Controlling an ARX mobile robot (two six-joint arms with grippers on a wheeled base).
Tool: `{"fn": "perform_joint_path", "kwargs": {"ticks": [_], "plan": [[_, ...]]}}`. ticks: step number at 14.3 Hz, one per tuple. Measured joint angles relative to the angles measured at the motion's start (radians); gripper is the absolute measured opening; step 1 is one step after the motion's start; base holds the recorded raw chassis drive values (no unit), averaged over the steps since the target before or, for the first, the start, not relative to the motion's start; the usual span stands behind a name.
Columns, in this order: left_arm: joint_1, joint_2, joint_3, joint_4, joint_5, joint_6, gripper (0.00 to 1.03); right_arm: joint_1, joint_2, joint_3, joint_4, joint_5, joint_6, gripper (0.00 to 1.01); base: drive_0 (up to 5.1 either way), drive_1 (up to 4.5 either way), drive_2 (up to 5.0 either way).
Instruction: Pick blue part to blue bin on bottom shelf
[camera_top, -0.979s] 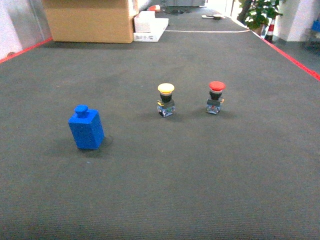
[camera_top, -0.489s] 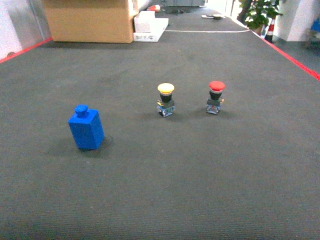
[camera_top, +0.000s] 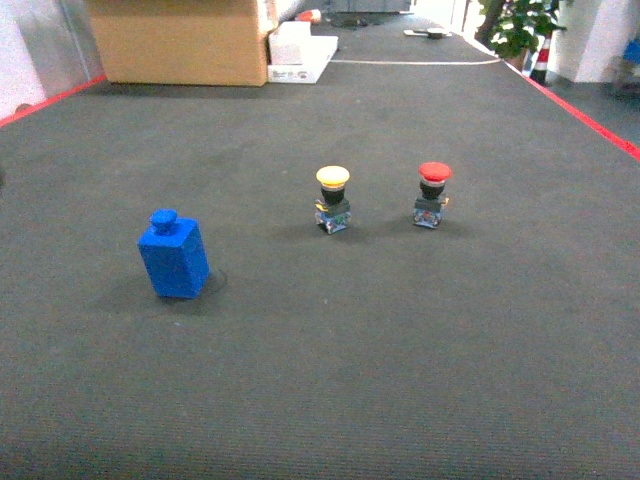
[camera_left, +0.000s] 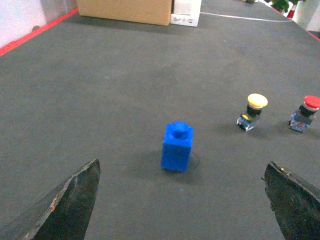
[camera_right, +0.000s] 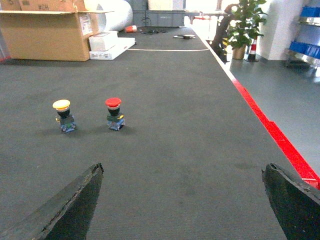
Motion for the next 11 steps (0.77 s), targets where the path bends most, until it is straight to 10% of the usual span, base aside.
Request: {"fn": "perform_joint_path", "kwargs": {"ticks": [5,11], "plan": [[0.081,0.740,0.294,0.312,0.143,0.037,0.98,0.000,0.000,0.000,0.000,0.000,0.000,0.98,0.0,0.00,0.0],[0.148,1.087,0.549,0.312,0.173,0.056,0.98,0.000,0.000,0.000,0.000,0.000,0.000,0.98,0.0,0.00,0.0]]}}
